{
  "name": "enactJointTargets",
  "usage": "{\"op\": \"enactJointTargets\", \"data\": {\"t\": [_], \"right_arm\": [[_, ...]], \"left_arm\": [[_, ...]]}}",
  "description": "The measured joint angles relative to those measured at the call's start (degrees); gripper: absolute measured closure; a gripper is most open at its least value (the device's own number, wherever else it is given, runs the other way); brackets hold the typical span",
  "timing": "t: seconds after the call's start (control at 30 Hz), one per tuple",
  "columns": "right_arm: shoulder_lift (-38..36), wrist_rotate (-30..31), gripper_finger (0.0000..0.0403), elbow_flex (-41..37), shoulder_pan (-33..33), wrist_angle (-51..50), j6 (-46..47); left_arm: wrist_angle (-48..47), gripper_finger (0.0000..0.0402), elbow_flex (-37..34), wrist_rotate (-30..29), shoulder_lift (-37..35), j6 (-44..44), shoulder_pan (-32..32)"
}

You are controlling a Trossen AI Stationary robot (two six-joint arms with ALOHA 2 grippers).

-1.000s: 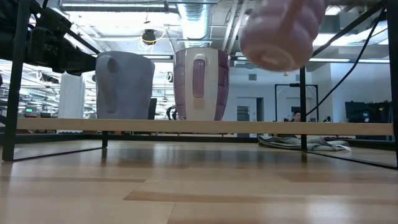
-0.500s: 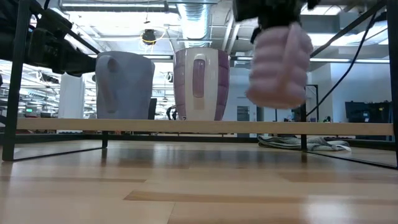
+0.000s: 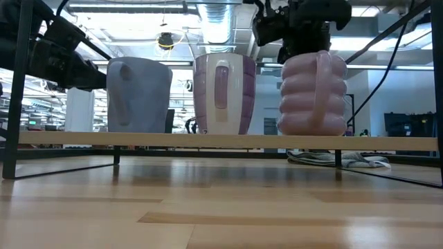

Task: Stack small to large cups/mugs on shelf
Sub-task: Put the purple mug on the shelf

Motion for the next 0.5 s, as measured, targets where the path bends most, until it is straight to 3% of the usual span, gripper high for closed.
{"op": "enactJointTargets", "data": {"t": [0.5], "right_arm": [[1.33, 3.03, 0.0367, 3.63, 0.62, -0.35, -5.66]], "left_arm": [[0.06, 0.0303, 0.00, -0.24, 1.92, 0.07, -0.02]]}}
